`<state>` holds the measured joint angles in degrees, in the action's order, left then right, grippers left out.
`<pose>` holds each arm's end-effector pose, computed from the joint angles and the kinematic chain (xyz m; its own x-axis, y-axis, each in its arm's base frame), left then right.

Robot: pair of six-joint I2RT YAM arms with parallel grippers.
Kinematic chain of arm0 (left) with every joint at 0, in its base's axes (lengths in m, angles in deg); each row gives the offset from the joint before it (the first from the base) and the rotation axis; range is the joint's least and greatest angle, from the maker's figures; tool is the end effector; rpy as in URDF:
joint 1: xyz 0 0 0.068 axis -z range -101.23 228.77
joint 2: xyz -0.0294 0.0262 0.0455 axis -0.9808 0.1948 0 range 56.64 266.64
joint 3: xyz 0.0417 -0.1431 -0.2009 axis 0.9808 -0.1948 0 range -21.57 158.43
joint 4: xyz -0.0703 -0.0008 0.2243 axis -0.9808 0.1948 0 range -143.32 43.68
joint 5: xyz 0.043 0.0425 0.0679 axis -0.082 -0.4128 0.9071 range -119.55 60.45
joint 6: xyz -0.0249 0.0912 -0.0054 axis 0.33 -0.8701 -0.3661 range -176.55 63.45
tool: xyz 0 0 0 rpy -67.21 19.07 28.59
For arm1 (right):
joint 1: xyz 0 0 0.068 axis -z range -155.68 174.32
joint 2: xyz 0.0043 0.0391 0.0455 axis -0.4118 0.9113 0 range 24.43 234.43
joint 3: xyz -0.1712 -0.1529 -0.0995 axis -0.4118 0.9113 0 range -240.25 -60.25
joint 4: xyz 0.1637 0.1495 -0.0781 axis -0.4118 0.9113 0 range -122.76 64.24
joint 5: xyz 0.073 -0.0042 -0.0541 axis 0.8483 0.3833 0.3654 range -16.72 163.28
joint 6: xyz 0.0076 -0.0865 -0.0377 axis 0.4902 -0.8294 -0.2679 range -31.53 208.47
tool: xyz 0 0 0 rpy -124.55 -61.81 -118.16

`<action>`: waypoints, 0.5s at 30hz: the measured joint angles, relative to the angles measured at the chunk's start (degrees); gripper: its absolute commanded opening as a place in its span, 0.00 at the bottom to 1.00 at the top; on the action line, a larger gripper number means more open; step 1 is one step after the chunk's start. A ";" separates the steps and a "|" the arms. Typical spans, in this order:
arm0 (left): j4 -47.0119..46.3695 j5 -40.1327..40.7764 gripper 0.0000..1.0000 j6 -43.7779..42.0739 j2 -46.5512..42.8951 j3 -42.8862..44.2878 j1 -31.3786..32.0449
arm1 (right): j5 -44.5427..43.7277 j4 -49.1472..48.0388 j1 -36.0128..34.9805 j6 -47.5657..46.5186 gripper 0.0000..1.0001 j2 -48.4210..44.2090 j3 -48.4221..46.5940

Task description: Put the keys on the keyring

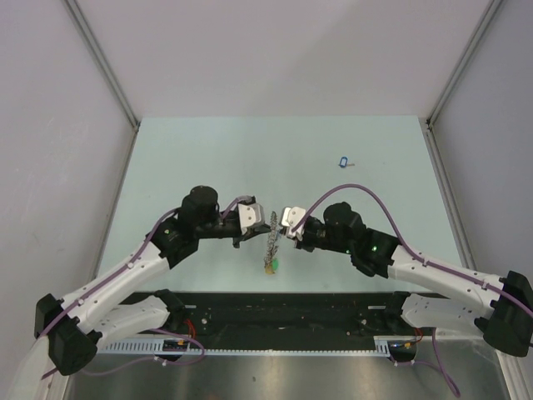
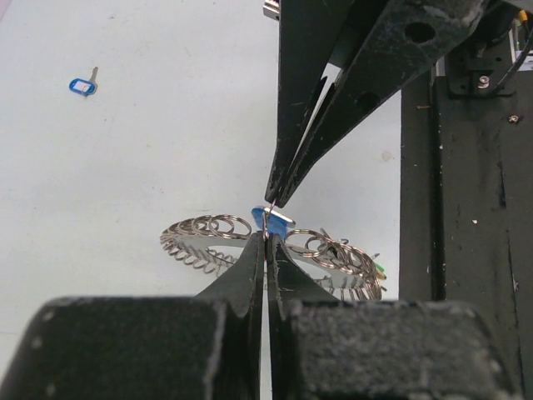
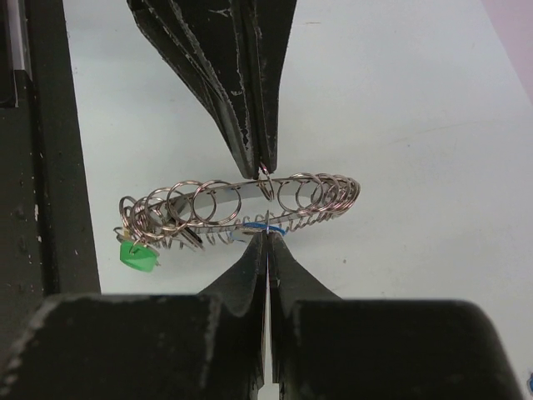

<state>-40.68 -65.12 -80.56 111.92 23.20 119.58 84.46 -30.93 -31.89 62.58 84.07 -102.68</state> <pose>0.1483 -0.1938 0.2742 0.1091 0.3429 -0.9330 0.9765 0.1385 0.1651 0.1378 0.2356 0.2628 0.2374 -0.4154 -0.8781 -0.9044 0.2355 -0.3559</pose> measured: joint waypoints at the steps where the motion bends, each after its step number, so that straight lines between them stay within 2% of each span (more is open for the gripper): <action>1: -0.35 0.33 0.00 0.07 -0.35 -0.44 0.00 | 0.00 0.00 0.00 0.26 0.00 0.00 0.00; 15: -3.17 -0.07 0.00 0.07 -0.94 -2.71 0.00 | 0.76 -0.37 0.00 1.92 0.00 -0.52 0.00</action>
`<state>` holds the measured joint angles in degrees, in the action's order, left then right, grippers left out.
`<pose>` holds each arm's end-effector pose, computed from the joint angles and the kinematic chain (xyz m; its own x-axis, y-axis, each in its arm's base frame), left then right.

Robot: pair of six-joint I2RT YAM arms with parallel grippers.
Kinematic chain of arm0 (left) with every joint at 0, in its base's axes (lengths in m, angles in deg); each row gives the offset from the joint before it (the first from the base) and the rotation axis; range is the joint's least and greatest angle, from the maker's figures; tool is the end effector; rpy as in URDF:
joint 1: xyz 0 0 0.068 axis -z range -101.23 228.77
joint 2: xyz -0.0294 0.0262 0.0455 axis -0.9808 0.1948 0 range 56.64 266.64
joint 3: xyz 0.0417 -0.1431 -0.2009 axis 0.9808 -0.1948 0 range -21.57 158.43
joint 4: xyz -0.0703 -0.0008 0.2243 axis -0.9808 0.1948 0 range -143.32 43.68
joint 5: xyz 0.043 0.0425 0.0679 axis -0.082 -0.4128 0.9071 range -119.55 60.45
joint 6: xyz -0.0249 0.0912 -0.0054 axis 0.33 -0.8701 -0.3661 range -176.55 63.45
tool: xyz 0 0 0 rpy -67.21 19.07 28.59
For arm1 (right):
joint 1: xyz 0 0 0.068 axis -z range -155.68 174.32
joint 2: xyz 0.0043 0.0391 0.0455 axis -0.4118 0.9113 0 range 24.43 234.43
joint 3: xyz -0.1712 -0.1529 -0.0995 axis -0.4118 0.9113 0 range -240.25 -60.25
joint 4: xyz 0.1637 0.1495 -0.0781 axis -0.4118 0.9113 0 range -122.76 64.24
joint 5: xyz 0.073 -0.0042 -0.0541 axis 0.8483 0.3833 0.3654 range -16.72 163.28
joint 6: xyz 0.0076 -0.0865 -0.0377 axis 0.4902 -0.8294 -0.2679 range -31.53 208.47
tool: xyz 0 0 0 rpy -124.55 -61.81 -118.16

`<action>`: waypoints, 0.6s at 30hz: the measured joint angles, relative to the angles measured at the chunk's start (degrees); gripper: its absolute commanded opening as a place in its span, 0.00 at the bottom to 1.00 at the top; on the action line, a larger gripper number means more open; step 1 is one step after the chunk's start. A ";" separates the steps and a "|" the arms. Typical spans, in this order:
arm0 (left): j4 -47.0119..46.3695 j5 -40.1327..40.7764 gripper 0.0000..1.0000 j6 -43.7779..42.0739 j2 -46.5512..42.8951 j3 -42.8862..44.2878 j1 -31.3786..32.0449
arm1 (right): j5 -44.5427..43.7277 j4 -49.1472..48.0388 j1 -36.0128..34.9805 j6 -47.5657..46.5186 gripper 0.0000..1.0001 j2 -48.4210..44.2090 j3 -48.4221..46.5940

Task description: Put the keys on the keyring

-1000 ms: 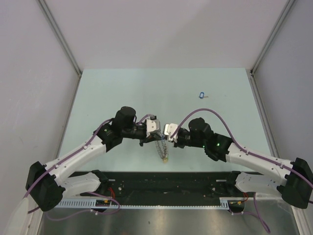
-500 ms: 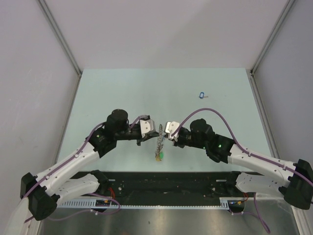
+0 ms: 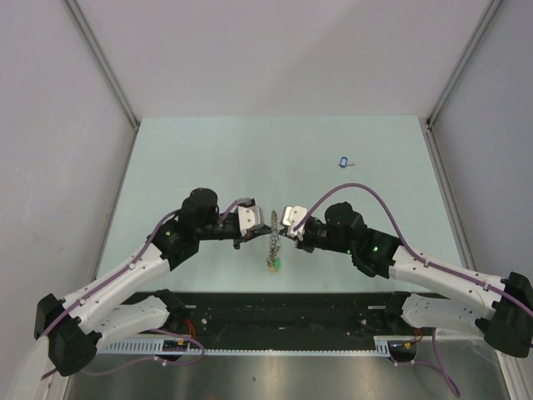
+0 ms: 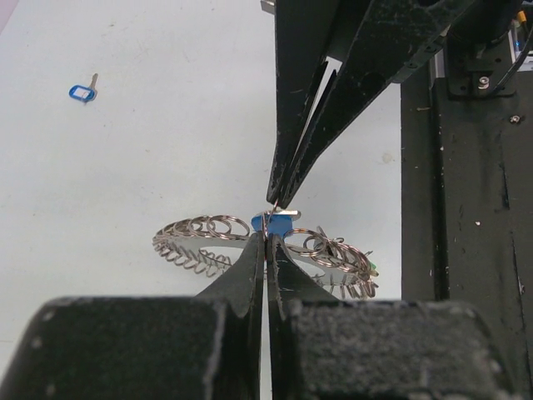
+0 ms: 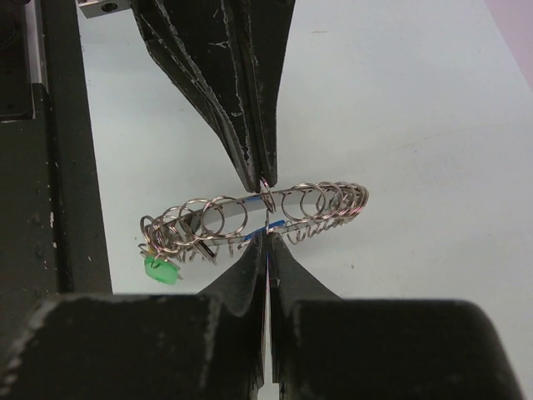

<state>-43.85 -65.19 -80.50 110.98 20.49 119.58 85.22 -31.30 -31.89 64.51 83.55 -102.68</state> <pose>0.1472 -0.1929 0.2683 0.1255 0.3274 -0.9365 0.9736 0.1406 0.1796 0.1362 0.2352 0.2661 0.2164 -0.3910 -0.8946 -0.9133 0.2428 -0.3270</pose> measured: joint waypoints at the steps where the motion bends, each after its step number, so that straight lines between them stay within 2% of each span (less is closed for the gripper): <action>1: -0.13 -0.33 0.00 0.00 0.04 -0.02 0.00 | 0.22 -0.02 0.00 0.02 0.00 0.00 0.00; 18: -1.44 -1.75 0.00 -0.02 0.48 -0.09 0.00 | 1.46 -0.04 1.05 1.29 0.00 0.07 0.15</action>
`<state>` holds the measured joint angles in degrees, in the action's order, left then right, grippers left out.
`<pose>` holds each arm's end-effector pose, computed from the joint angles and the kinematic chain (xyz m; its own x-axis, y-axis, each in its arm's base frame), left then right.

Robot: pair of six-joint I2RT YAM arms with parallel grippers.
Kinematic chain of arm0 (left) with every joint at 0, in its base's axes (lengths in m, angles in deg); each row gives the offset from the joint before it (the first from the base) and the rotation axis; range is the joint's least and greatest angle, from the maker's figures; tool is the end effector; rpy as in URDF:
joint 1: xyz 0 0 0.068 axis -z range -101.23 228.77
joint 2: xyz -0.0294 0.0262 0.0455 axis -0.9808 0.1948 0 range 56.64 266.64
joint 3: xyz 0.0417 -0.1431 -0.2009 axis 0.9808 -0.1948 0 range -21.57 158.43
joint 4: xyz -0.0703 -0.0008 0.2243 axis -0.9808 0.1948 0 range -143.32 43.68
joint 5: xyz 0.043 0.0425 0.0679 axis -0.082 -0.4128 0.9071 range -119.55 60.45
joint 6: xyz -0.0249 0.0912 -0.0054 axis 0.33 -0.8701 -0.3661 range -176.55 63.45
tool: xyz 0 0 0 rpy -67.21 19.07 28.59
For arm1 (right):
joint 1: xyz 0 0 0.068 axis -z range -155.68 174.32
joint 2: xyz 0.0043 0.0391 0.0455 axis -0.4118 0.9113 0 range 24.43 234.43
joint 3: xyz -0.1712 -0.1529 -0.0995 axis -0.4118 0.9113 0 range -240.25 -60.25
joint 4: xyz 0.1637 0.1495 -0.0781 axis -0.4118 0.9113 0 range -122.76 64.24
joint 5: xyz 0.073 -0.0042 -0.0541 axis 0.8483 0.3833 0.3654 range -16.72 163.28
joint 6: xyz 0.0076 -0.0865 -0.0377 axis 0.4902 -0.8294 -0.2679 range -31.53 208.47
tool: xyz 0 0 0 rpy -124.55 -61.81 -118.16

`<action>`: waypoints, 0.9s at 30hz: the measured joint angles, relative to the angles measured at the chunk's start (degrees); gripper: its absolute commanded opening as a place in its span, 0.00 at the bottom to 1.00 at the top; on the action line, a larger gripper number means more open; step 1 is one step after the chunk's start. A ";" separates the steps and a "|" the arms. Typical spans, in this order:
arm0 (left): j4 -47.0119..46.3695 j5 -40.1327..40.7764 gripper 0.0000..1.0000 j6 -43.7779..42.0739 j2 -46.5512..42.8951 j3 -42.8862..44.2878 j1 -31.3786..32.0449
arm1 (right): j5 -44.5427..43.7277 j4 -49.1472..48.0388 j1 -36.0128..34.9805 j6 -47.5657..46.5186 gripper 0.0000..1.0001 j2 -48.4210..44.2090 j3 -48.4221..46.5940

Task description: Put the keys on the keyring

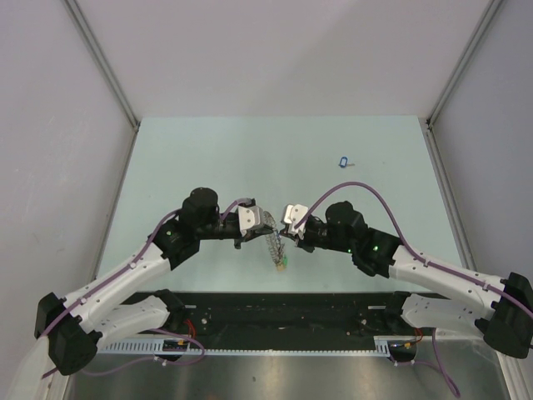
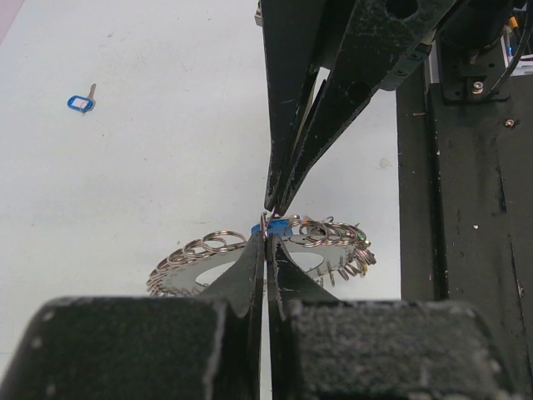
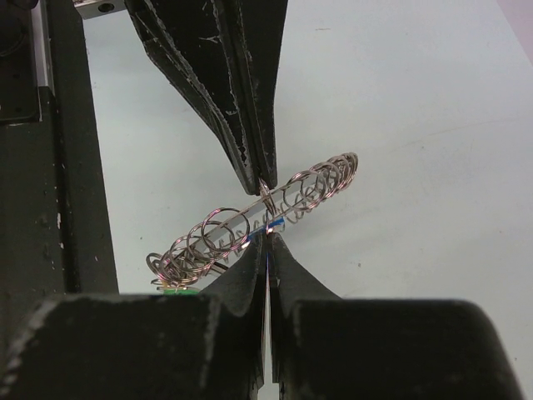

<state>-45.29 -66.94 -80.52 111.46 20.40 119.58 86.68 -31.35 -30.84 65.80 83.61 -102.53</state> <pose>0.1466 -0.1952 0.2698 0.1388 0.3065 -0.9417 0.9765 0.1160 0.1817 0.1385 0.2335 0.2652 0.1907 -0.3823 -0.9042 -0.9219 0.2468 -0.2988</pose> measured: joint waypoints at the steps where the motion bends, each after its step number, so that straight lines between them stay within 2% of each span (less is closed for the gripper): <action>1: 0.00 0.09 0.00 0.02 0.00 0.00 0.00 | 0.00 0.00 0.04 0.04 0.00 0.00 0.04; 27: 0.00 -0.04 0.00 0.00 0.02 0.00 0.00 | 0.31 -0.11 0.52 0.17 0.00 0.15 0.17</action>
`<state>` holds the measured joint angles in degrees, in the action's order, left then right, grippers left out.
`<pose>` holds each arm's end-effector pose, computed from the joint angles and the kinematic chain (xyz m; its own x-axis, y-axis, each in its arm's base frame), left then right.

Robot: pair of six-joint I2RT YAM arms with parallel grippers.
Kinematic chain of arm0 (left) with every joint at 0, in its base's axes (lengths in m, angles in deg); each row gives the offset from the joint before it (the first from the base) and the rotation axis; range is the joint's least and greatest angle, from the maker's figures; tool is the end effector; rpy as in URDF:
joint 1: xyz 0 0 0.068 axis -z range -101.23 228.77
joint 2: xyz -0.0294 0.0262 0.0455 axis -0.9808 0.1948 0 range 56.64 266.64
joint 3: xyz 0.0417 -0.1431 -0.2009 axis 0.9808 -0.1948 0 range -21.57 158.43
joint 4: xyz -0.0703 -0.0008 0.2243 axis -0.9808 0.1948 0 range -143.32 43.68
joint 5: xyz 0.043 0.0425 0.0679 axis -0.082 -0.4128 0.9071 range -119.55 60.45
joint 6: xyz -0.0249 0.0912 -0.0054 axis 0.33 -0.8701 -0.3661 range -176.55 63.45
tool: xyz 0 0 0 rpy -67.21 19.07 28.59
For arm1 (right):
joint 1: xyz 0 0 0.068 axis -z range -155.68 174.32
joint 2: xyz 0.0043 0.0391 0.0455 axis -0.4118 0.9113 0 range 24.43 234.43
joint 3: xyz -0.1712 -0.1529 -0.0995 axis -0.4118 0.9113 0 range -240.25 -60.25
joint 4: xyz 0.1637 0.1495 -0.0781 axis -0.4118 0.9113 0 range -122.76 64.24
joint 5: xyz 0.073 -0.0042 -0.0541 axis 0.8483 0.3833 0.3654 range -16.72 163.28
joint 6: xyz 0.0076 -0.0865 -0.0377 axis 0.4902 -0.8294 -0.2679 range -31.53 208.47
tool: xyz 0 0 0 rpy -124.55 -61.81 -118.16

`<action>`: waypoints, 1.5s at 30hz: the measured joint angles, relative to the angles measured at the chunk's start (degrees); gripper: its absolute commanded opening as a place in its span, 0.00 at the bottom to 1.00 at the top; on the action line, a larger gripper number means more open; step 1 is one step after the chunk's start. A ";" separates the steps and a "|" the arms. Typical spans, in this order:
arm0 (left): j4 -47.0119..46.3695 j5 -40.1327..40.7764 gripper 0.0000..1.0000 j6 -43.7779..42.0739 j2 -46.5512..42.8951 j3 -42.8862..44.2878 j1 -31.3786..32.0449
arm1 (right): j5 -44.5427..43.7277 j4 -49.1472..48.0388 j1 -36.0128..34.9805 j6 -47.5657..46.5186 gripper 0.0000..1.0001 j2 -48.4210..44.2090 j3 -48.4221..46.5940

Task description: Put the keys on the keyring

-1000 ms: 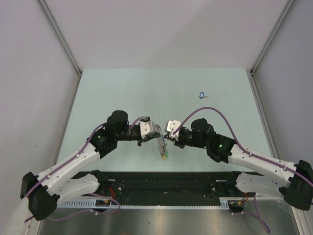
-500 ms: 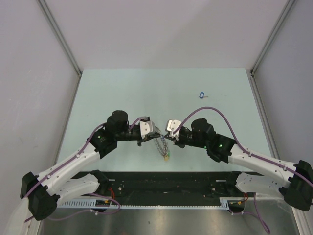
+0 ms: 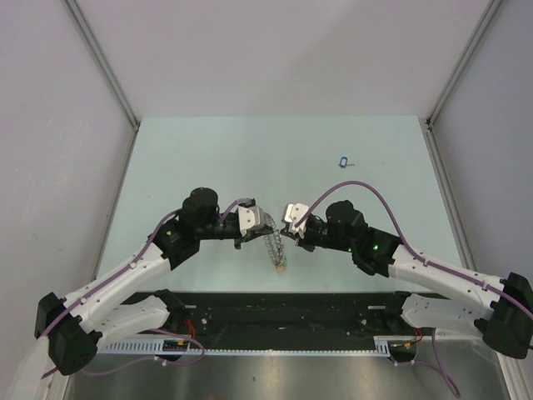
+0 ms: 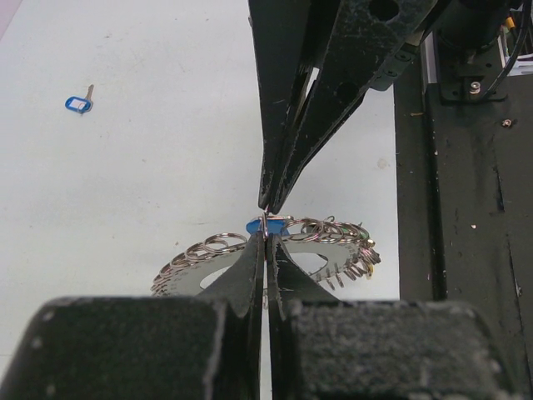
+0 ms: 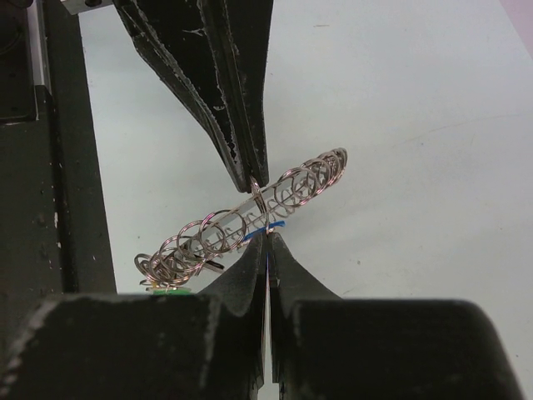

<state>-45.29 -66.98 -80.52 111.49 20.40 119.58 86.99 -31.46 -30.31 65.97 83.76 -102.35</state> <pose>0.1466 -0.1953 0.2697 0.1385 0.3065 -0.9417 0.9767 0.1154 0.1812 0.1404 0.2327 0.2637 0.1831 -0.3843 -0.9049 -0.9225 0.2511 -0.2933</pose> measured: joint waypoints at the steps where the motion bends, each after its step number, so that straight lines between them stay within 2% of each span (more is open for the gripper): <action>1: 0.00 -0.15 0.00 0.00 0.02 0.00 0.00 | 0.20 0.00 0.00 0.00 0.00 0.00 0.00; 45: 3.67 -4.33 0.01 -1.09 3.45 0.26 -0.02 | 4.74 -0.31 0.39 -0.22 0.00 -0.87 0.76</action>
<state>-41.62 -71.31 -81.61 114.94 20.66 119.56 91.73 -31.76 -29.92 65.75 82.89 -101.59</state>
